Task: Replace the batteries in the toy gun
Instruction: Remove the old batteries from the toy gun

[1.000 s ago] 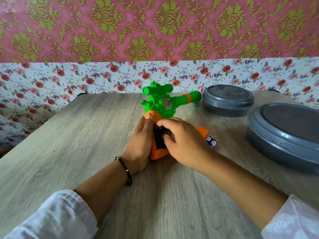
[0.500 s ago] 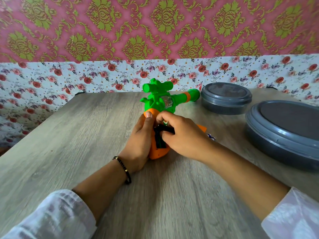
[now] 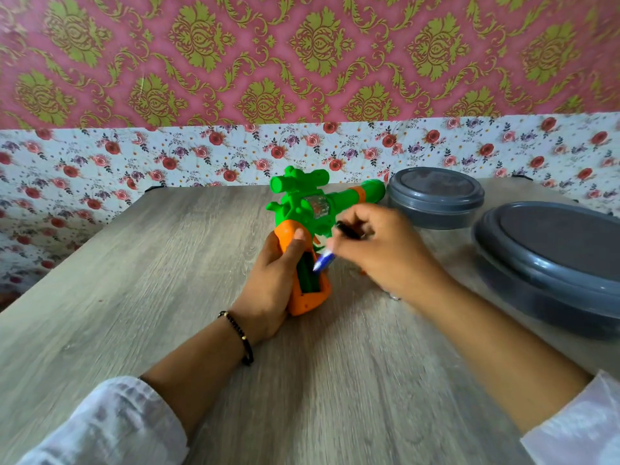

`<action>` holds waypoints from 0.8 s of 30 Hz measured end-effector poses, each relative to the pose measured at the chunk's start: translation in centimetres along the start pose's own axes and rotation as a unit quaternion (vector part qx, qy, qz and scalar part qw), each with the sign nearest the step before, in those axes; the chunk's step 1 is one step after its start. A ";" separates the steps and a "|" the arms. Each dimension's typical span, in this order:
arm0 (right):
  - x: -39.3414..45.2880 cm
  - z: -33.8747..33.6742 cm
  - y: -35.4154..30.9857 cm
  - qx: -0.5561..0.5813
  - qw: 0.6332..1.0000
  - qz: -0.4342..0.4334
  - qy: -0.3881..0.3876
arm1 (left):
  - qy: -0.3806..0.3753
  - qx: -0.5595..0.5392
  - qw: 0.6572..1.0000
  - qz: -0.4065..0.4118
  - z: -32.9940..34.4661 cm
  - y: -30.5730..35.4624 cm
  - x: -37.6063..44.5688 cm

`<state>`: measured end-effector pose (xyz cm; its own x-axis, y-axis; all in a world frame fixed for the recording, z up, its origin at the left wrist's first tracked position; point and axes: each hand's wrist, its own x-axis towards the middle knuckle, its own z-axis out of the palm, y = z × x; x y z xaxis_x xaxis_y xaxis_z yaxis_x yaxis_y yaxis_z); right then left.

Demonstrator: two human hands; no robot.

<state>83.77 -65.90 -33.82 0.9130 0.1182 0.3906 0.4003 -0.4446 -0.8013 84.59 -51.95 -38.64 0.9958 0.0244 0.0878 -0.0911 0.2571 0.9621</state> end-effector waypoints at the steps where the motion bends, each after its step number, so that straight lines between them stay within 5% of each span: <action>1: 0.2 -1.2 -0.2 0.012 1.000 0.020 0.007 | 0.002 -0.002 1.000 -0.002 0.0 -0.1 0.0; 5: 0.4 -5.7 0.5 0.067 0.983 0.162 -0.046 | 0.003 -0.004 1.000 -0.014 -0.1 -0.2 0.1; 10: -0.5 -7.3 2.7 -0.025 0.954 0.270 -0.131 | 0.021 0.047 0.999 -0.010 -0.4 -0.6 0.3; 19: -1.2 -7.4 4.7 -0.092 0.934 0.336 -0.082 | 0.073 0.348 0.932 0.078 -0.6 -0.1 -0.4; 24: -1.3 -7.1 4.5 -0.227 0.945 0.233 -0.035 | 0.084 0.405 0.908 0.066 -1.8 0.6 0.2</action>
<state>83.81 -74.33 -34.68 0.9911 -0.1330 -0.0010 -0.1073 -0.7955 -0.5964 84.69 -50.04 -38.53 0.9557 0.1688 0.2413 -0.1113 -0.5518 0.8265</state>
